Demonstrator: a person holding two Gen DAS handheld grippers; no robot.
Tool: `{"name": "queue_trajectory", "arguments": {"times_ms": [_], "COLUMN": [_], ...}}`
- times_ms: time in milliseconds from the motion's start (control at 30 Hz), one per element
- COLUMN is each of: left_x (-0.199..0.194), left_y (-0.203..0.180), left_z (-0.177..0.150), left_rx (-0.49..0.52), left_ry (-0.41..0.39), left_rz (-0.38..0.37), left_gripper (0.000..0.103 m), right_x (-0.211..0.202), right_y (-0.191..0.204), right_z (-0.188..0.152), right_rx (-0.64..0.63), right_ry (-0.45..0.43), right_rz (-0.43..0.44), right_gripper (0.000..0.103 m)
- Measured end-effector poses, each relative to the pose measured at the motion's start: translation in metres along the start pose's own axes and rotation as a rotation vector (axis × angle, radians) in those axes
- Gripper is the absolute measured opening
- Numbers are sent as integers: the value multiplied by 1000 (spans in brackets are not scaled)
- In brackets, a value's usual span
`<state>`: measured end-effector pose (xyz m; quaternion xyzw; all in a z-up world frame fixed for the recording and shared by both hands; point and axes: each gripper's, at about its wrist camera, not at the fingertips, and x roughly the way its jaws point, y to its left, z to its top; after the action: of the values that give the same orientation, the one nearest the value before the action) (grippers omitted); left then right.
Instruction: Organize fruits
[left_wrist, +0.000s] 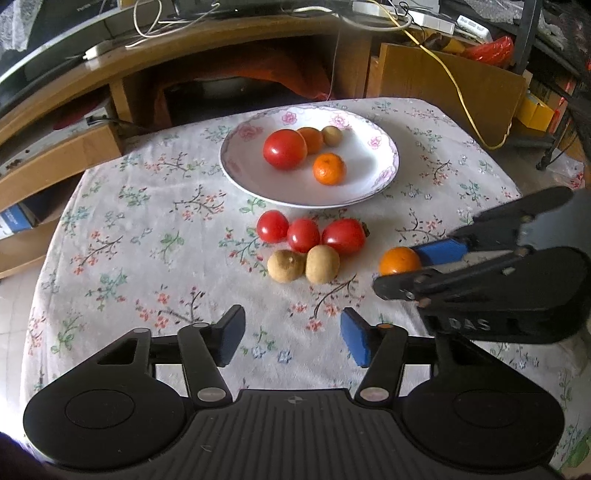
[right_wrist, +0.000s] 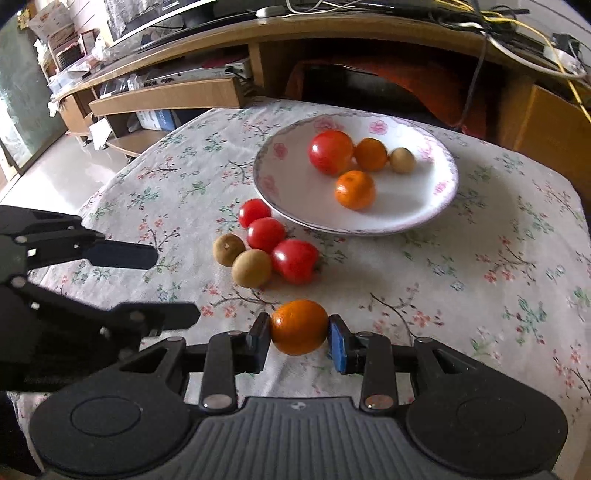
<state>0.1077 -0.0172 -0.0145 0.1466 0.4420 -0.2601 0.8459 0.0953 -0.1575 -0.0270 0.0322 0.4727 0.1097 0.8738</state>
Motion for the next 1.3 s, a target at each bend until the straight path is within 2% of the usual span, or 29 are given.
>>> {"name": "queue_trajectory", "arguments": {"times_ms": [167,267,367,567,967,1133,1233,1300], "left_x": [6,12,15,14,40,36,30,23], "left_y": [-9,-9,-1,-17,-22,-29,-28,-28], "left_z": [7,12,14,18,33,28,25,23], "left_rx": [30,51,14,66,53,110,100,93], "left_ry": [-20,-28,-21,-44,-28,-28,-17,-18], "left_rz": [-46,-32,-40,-115,-76,-60,-82,-122], "left_gripper": [54,54,53,53,59,58,58,57], "right_x": [-6,-9,-11,-11,-17,-20,-21,-21], "right_y": [-9,-14,-17,-26,-39,-44,-44,-44], "right_z": [-3,-3,-4,-5,-10,-9,-9,-8], "right_rx": [24,36,43,75,106,122,125,125], "right_ry": [-4,-7,-9,0,3,-1,-3,-2], "right_rz": [-8,-3,-4,-26,-48,-49,-48,-48], "right_gripper": [35,35,35,35,35,35,35,35]}}
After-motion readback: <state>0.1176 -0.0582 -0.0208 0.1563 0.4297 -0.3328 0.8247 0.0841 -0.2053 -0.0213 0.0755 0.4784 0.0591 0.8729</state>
